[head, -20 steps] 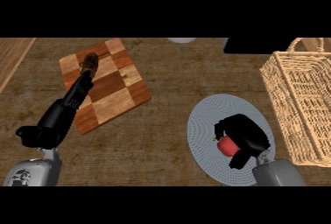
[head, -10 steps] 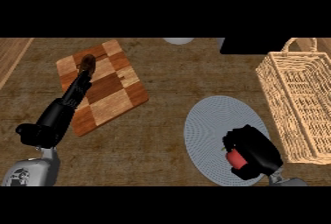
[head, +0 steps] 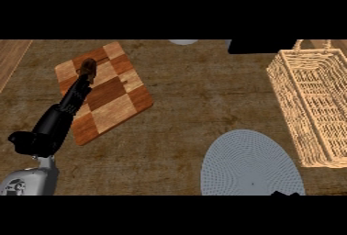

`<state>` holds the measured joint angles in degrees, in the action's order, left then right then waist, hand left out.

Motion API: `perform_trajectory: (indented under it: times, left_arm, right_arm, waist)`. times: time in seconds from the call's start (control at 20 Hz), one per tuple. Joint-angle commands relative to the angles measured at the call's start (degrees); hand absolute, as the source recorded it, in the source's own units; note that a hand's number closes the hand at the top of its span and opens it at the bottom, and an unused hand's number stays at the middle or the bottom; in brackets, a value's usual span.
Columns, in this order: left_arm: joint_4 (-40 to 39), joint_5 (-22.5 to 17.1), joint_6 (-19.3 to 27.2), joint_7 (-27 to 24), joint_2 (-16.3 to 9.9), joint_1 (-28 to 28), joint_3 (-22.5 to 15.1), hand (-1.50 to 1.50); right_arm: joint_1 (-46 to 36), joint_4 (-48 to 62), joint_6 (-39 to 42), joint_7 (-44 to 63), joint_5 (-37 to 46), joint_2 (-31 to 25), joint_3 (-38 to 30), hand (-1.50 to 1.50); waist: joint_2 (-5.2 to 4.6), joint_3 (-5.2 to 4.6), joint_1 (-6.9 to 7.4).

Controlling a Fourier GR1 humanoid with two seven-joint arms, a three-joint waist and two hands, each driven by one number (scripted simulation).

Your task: Pick the bell pepper from the placemat and place it in the basket

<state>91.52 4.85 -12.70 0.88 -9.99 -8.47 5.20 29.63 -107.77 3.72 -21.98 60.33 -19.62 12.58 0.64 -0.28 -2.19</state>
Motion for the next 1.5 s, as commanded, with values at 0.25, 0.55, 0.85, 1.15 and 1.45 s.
perform_trajectory:
  times: [0.25, 0.55, 0.85, 1.15, 1.45]
  left_arm:
    - [0.98, 0.39, 0.21, 0.49, 0.24, 1.37, -0.34, 0.00]
    - [0.16, -0.66, -1.02, -1.89, -0.20, 2.49, 0.43, 0.00]
    - [-0.18, -1.82, -2.35, -2.29, -2.14, 1.52, 2.19, 0.00]
    - [1.49, -0.79, -2.04, 0.37, -1.42, 0.20, 0.34, 0.00]
    - [0.35, -0.22, -1.27, -0.18, 1.52, -1.05, -2.11, 0.00]
  right_arm:
    - [16.60, -24.42, 6.69, -6.34, -27.21, 2.98, -2.99, 1.50]
    - [28.96, -40.30, 11.04, -6.04, -42.17, 1.61, -11.79, 1.50]
    - [29.91, -44.05, 13.33, -0.35, -54.44, 0.79, -26.10, 1.50]
    - [23.90, -42.77, 10.75, 8.90, -65.99, -2.32, -40.83, 1.50]
    - [5.78, -41.81, 4.35, 31.44, -69.83, -8.91, -41.35, 1.50]
  waist:
    - [-0.12, 0.21, -0.64]
    - [-0.29, 0.18, 0.05]
    - [-0.66, 0.06, 0.83]
    - [-0.70, 0.14, 1.92]
    - [-1.20, 0.06, 3.82]
